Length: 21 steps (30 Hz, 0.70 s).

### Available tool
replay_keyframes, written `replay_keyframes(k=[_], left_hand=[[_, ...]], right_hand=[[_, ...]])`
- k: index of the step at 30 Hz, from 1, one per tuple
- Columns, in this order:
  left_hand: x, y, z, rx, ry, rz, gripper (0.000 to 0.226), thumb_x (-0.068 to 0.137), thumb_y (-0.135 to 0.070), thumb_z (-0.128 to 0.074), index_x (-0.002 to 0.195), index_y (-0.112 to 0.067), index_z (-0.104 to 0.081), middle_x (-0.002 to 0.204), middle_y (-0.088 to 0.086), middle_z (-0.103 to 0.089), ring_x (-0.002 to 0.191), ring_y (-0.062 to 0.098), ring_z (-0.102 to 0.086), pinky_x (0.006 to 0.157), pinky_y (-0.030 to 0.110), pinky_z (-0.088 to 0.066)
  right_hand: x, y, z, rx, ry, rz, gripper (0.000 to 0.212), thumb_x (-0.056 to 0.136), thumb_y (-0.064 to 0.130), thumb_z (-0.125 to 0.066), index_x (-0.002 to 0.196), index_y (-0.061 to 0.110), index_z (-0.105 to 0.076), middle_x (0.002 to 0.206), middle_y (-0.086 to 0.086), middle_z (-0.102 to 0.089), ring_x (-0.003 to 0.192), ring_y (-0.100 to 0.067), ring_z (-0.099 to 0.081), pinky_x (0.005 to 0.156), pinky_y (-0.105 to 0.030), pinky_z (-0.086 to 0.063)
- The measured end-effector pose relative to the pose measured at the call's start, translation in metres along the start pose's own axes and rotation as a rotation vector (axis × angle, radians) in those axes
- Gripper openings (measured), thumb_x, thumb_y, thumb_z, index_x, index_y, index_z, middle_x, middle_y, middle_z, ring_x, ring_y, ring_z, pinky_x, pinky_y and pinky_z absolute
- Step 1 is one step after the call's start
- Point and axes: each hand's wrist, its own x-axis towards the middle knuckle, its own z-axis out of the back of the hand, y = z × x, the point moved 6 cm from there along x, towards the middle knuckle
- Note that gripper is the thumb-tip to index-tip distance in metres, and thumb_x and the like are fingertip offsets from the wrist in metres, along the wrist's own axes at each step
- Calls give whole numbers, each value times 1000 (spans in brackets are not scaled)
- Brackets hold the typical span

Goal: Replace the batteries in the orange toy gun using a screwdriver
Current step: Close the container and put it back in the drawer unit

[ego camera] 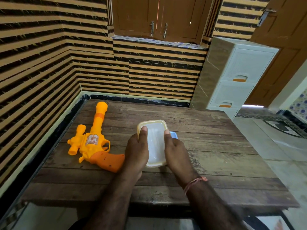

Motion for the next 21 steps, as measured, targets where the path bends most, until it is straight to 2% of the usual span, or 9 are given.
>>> replay_keyframes(k=[2, 4, 9, 12, 14, 17, 19, 21], left_hand=[[-2, 0, -4, 39, 39, -19, 48, 101, -50, -39, 76, -16, -63, 70, -1, -65, 67, 16, -62, 57, 26, -43], [-5, 2, -9, 50, 79, -24, 49, 101, -49, -39, 75, -15, -63, 67, -2, -64, 63, 12, -60, 56, 25, -42], [-5, 5, -13, 60, 109, -42, 53, 100, -50, -41, 76, -9, -65, 69, 4, -66, 64, 16, -61, 59, 29, -43], [-9, 4, -14, 50, 105, -36, 54, 100, -51, -40, 73, -10, -64, 68, 1, -66, 65, 17, -62, 59, 28, -43], [-11, 2, -13, 36, 77, 10, 57, 99, -56, -36, 73, -13, -63, 68, 0, -66, 67, 18, -63, 61, 29, -46], [-7, 1, -6, 71, -52, 69, 66, 96, -65, -27, 73, -12, -60, 73, 6, -64, 71, 24, -62, 64, 33, -44], [-7, 3, -4, 130, -88, 79, 67, 97, -64, -25, 74, -12, -59, 74, 7, -62, 70, 23, -59, 61, 32, -41], [-7, 3, -5, 154, -89, 78, 64, 99, -62, -26, 71, -12, -57, 71, 6, -60, 66, 20, -56, 56, 31, -38]], right_hand=[[5, -2, 2, 102, 98, -75, 67, 96, 65, -26, 90, 13, -69, 93, -6, -73, 87, -20, -70, 82, -39, -57], [6, 1, 6, 148, 133, -92, 69, 96, 65, -23, 92, 15, -70, 90, -3, -73, 85, -17, -71, 81, -37, -58], [5, 1, 9, 83, 42, -66, 71, 96, 64, -21, 78, 13, -67, 87, -8, -73, 82, -21, -70, 81, -44, -58], [3, 3, 12, 23, 9, -51, 72, 99, 59, -20, 77, 9, -67, 82, -10, -70, 75, -20, -68, 74, -37, -57], [2, 5, 13, -15, -17, -23, 73, 99, 57, -20, 78, 6, -67, 80, -10, -69, 73, -20, -66, 69, -35, -55], [-2, 2, 8, -44, -7, -14, 75, 99, 58, -19, 85, 3, -69, 85, -12, -70, 79, -24, -65, 69, -29, -48], [-2, -2, 8, -59, -5, -26, 74, 100, 55, -20, 92, 3, -71, 92, -16, -71, 84, -26, -65, 71, -27, -43], [-2, -6, 7, -60, 2, -42, 75, 101, 55, -21, 93, 1, -72, 95, -17, -72, 88, -27, -65, 76, -29, -47]])
